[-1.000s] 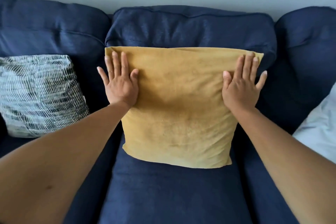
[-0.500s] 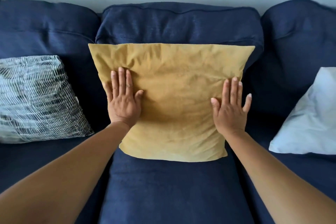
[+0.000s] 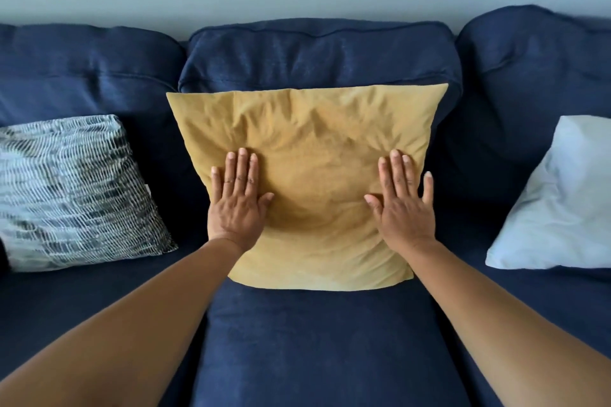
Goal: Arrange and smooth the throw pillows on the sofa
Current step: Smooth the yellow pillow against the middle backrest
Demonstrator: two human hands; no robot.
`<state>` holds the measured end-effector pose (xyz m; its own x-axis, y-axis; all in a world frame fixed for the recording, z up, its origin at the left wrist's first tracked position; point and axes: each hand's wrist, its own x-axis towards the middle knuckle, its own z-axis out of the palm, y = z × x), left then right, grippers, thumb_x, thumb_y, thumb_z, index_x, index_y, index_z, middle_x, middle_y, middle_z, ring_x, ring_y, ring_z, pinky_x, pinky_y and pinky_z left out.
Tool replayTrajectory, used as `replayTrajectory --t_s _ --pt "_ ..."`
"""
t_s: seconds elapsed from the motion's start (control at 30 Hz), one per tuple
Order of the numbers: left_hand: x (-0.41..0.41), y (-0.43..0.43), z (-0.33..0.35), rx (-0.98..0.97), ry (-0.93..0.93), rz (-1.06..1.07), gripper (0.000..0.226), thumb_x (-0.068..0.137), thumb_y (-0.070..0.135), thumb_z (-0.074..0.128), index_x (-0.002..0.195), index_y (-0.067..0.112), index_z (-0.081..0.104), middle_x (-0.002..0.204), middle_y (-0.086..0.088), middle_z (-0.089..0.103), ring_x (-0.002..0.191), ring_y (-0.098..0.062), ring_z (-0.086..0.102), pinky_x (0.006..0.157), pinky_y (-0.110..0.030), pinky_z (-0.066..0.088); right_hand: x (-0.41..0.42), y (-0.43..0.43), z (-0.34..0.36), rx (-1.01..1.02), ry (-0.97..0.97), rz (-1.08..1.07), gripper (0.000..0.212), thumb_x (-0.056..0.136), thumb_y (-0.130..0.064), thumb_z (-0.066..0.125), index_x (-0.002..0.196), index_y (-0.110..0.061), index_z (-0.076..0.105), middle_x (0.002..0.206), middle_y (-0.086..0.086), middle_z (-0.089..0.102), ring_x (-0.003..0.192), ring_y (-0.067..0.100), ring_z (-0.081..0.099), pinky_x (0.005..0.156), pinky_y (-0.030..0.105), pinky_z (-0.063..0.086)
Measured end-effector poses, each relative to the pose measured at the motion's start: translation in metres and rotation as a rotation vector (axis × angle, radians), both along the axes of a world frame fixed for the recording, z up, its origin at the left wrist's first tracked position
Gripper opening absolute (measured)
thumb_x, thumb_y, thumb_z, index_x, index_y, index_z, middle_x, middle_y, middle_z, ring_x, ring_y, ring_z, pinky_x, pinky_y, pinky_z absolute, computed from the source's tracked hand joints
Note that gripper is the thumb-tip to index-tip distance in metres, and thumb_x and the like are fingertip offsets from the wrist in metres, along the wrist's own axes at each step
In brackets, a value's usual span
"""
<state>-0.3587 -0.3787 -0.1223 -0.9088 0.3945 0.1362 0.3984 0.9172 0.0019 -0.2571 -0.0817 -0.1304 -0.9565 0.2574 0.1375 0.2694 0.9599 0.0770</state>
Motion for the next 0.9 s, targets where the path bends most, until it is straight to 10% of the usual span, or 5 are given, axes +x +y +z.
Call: replayTrajectory --t_s 0.3,0.43,0.57,0.9 --pt "0.04 -0.002 0.055 0.082 -0.113 0.094 0.074 0.103 0.052 0.019 0.159 0.015 -0.011 0.167 -0.012 -0.017 0.154 -0.028 -0.017 0.123 -0.049 -0.011 0.038 -0.004 0.045 -0.253 0.038 -0.103 0.067 0.105 -0.05 0.02 0.16 -0.015 0.008 0.168 0.005 0.001 0.155 0.021 0.004 0.119 0.052 0.013" --pt "0.074 0.026 0.08 0.235 -0.154 -0.08 0.051 0.103 0.036 0.045 0.152 0.021 0.04 0.16 -0.008 0.035 0.149 -0.029 0.028 0.123 -0.047 0.011 0.064 -0.001 0.074 -0.305 0.164 -0.091 0.048 0.102 -0.034 0.048 0.145 -0.012 0.047 0.147 0.011 0.049 0.131 0.029 0.049 0.097 0.048 0.035" --pt "0.099 0.075 0.103 0.467 -0.274 -0.049 0.026 0.099 0.022 0.056 0.12 0.022 0.07 0.123 -0.004 0.065 0.116 -0.029 0.058 0.099 -0.04 0.041 0.088 0.017 0.098 -0.39 0.179 -0.166 0.033 0.098 -0.024 0.053 0.128 -0.014 0.063 0.124 0.008 0.061 0.11 0.029 0.058 0.09 0.044 0.038" --pt "0.139 0.217 0.123 0.44 -0.516 -0.088 0.036 0.098 0.033 0.051 0.134 0.034 0.056 0.134 0.0 0.055 0.118 -0.026 0.057 0.094 -0.045 0.051 0.16 0.166 0.124 -0.524 0.16 -0.486 0.032 0.099 -0.022 0.047 0.126 -0.017 0.065 0.128 0.009 0.058 0.119 0.029 0.054 0.101 0.042 0.039"
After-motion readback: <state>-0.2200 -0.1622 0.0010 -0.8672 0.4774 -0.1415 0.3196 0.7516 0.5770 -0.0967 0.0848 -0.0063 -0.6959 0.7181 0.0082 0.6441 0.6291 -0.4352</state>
